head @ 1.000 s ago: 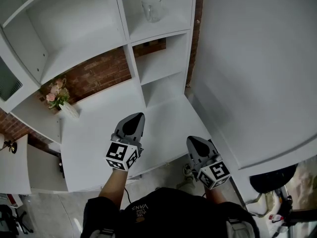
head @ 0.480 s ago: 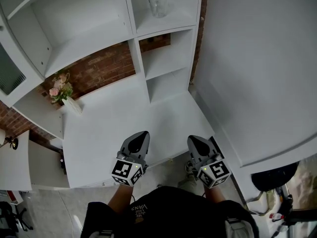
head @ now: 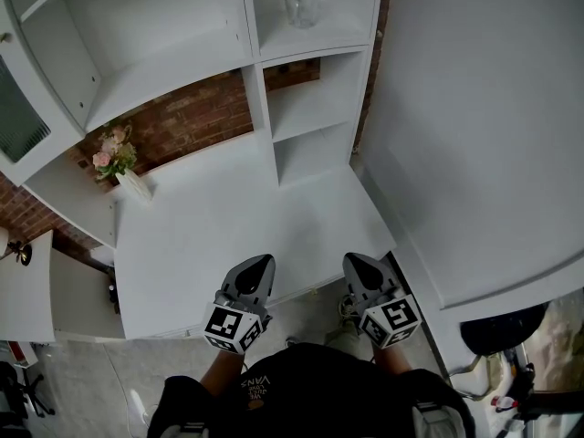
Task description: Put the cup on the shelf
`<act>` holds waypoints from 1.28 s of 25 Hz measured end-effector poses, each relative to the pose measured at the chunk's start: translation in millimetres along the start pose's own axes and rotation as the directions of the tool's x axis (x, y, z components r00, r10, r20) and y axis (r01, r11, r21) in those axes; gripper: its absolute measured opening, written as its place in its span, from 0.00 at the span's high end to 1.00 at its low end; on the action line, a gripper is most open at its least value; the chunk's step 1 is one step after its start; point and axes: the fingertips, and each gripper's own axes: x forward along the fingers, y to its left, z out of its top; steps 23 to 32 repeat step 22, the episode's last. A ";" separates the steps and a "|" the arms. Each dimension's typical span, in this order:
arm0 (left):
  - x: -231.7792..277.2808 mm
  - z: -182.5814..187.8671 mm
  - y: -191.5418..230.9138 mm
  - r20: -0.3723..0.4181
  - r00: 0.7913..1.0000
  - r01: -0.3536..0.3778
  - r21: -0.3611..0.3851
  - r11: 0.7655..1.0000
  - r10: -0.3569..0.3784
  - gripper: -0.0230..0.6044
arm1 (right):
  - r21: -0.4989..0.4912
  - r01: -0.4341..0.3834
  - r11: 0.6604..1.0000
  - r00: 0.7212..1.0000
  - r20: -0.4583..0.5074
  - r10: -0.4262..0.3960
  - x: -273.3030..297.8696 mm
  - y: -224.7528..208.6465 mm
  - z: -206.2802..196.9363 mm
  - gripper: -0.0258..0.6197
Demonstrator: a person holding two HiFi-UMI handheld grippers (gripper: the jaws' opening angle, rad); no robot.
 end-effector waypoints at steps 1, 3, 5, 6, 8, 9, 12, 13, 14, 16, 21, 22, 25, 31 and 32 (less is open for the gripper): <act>-0.9 -0.8 0.2 0.000 1.000 -0.003 -0.002 1.000 0.003 0.95 | 0.000 -0.002 1.000 1.000 -0.003 0.002 0.6 0.3 -1.2 0.96; -2.7 -2.7 1.1 -0.003 1.000 -0.009 -0.004 1.000 0.009 0.95 | 0.001 -0.006 1.000 1.000 -0.005 0.006 2.2 1.3 -2.5 0.96; -4.6 -4.3 1.5 -0.008 1.000 -0.011 -0.006 1.000 0.011 0.95 | 0.004 -0.007 1.000 1.000 -0.005 0.007 3.2 2.7 -3.1 0.96; -5.7 -5.0 1.7 -0.010 1.000 -0.012 -0.007 1.000 0.012 0.95 | 0.004 -0.007 1.000 1.000 -0.005 0.007 3.5 3.4 -3.0 0.96; -7.8 -6.0 2.1 -0.012 1.000 -0.015 -0.007 1.000 0.015 0.95 | -0.002 -0.007 1.000 1.000 -0.009 0.007 3.9 4.8 -2.9 0.96; -8.5 -6.4 2.2 -0.013 1.000 -0.016 -0.009 1.000 0.016 0.95 | -0.006 -0.007 1.000 1.000 -0.011 0.007 4.1 5.5 -2.8 0.96; -9.1 -7.1 1.5 -0.012 1.000 -0.016 -0.017 1.000 0.015 0.95 | -0.013 -0.011 1.000 1.000 -0.008 0.011 4.7 7.1 -1.7 0.96; -9.1 -7.1 0.9 -0.011 1.000 -0.015 -0.017 1.000 0.015 0.95 | -0.019 -0.010 1.000 1.000 -0.010 0.010 4.5 7.5 -1.4 0.96; -9.1 -7.0 0.1 -0.010 1.000 -0.014 -0.018 1.000 0.014 0.95 | -0.024 -0.009 1.000 1.000 -0.014 0.009 4.2 7.9 -1.1 0.96; -8.9 -6.4 -1.1 -0.010 1.000 -0.012 -0.018 1.000 0.012 0.95 | -0.030 -0.007 1.000 1.000 -0.018 0.007 3.6 8.4 -0.2 0.96; -8.4 -5.9 -2.5 -0.016 1.000 -0.003 -0.012 1.000 0.003 0.95 | -0.023 -0.011 1.000 1.000 -0.008 0.011 2.5 9.6 1.8 0.96; -8.2 -5.9 -2.9 -0.017 1.000 -0.001 -0.010 1.000 0.001 0.95 | -0.020 -0.012 1.000 1.000 -0.004 0.012 2.2 9.8 2.1 0.96; -8.2 -5.9 -2.9 -0.017 1.000 -0.001 -0.010 1.000 0.001 0.95 | -0.020 -0.012 1.000 1.000 -0.004 0.012 2.2 9.8 2.1 0.96; -8.2 -5.9 -2.9 -0.017 1.000 -0.001 -0.010 1.000 0.001 0.95 | -0.020 -0.012 1.000 1.000 -0.004 0.012 2.2 9.8 2.1 0.96; -8.2 -5.9 -2.9 -0.017 1.000 -0.001 -0.010 1.000 0.001 0.95 | -0.020 -0.012 1.000 1.000 -0.004 0.012 2.2 9.8 2.1 0.96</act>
